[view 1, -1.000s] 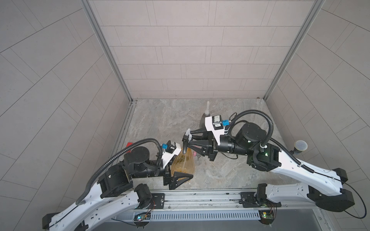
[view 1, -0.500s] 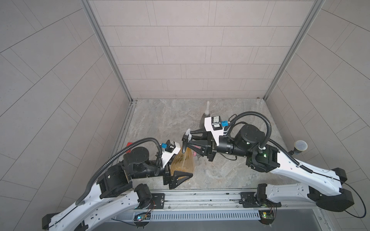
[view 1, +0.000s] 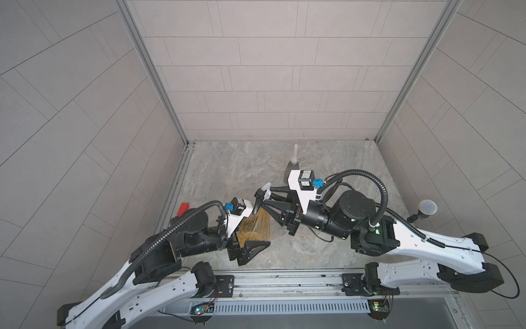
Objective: Attach spray nozzles to spray bottles
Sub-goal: Screw the spray nozzle on the spray bottle.
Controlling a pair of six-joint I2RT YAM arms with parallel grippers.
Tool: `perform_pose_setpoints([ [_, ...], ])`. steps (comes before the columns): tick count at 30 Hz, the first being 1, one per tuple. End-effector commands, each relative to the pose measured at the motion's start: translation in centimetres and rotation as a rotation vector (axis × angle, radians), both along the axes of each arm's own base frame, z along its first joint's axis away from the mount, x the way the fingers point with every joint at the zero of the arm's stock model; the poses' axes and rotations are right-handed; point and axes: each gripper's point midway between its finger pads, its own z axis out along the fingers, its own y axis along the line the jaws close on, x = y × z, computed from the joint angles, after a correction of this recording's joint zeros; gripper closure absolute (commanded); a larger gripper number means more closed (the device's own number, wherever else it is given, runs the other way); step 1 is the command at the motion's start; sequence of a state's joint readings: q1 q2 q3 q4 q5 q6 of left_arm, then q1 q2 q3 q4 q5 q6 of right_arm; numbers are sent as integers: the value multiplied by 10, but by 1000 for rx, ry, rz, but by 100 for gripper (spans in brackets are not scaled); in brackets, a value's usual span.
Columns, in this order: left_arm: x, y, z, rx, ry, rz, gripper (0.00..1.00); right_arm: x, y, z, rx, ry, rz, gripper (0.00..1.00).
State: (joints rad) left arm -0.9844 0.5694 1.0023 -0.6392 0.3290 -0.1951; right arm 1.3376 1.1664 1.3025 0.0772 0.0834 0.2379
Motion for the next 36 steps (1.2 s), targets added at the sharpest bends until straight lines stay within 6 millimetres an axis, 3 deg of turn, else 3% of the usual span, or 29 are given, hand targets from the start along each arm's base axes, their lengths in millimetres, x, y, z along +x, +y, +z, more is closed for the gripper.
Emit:
perform_pose_setpoints([
  [1, 25, 14, 68, -203, -162, 166, 100, -8, 18, -71, -240, 87, -101, 71],
  [5, 28, 15, 69, -193, -175, 179, 100, 0, 21, -86, -279, 163, -250, 71],
  [9, 31, 14, 61, -167, -171, 188, 100, -3, 30, -81, -275, 196, -338, 71],
  [17, 23, 20, 66, -178, -170, 167, 100, -8, 50, -97, -342, 134, -331, 66],
  [24, 11, 15, 58, -168, -162, 93, 100, -16, 43, -74, -323, 31, -252, 63],
  [32, 3, 10, 59, -189, -184, 39, 100, -19, 40, -62, -249, 54, -227, 54],
  [36, 5, 11, 58, -188, -183, 49, 100, -22, 36, -57, -226, 59, -204, 42],
])
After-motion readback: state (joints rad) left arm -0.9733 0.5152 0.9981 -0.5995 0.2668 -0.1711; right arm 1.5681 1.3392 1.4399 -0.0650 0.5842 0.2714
